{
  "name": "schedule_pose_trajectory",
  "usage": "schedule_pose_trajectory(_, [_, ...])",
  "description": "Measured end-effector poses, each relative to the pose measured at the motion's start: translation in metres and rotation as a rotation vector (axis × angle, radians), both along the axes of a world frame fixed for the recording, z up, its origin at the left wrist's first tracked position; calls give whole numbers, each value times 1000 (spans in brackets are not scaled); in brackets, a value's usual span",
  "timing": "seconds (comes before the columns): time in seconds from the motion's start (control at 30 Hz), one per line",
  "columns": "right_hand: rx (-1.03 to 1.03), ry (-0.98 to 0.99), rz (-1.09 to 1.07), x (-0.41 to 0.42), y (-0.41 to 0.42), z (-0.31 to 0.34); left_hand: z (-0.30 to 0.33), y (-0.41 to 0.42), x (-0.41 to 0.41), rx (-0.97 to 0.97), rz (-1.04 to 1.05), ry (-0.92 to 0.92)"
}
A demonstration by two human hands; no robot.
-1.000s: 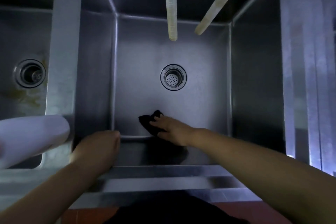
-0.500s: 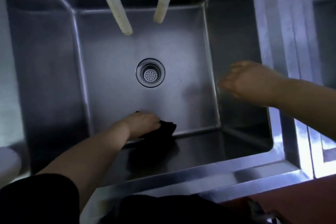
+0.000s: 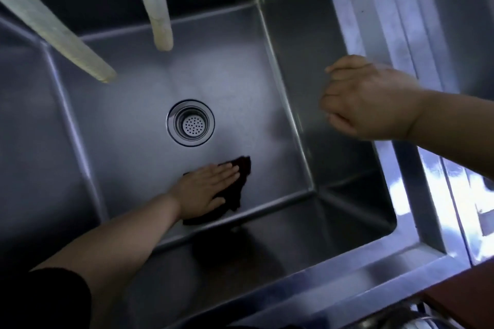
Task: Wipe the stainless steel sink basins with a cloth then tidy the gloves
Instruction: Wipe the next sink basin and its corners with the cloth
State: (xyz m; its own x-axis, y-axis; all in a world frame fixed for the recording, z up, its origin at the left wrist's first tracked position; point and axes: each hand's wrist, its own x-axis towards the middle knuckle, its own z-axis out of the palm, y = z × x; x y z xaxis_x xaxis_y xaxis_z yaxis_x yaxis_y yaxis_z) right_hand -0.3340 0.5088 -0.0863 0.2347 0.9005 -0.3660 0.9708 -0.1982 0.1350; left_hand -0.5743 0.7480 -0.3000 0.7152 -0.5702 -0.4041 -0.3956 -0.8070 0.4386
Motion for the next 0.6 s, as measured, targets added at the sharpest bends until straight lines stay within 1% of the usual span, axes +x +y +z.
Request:
schedule_pose_trajectory(0.13, [46, 8, 28, 1, -2, -2, -12, -18, 51, 185, 156, -131])
schedule_pose_trajectory(0.2, [67, 22, 42, 3, -4, -5, -14, -18, 87, 202, 242, -174])
schedule_pose_trajectory(0.33, [132, 39, 75, 7, -8, -12, -21, -10, 160, 168, 469, -239])
schedule_pose_trajectory(0.4, [150, 41, 89, 9, -10, -15, -22, -13, 183, 175, 522, -270])
schedule_pose_trajectory(0.5, [140, 42, 78, 9, -11, -16, -24, -31, 189, 168, 466, -338])
schedule_pose_trajectory(0.6, [109, 37, 67, 8, -11, -16, -25, -60, 163, 100, 260, -343])
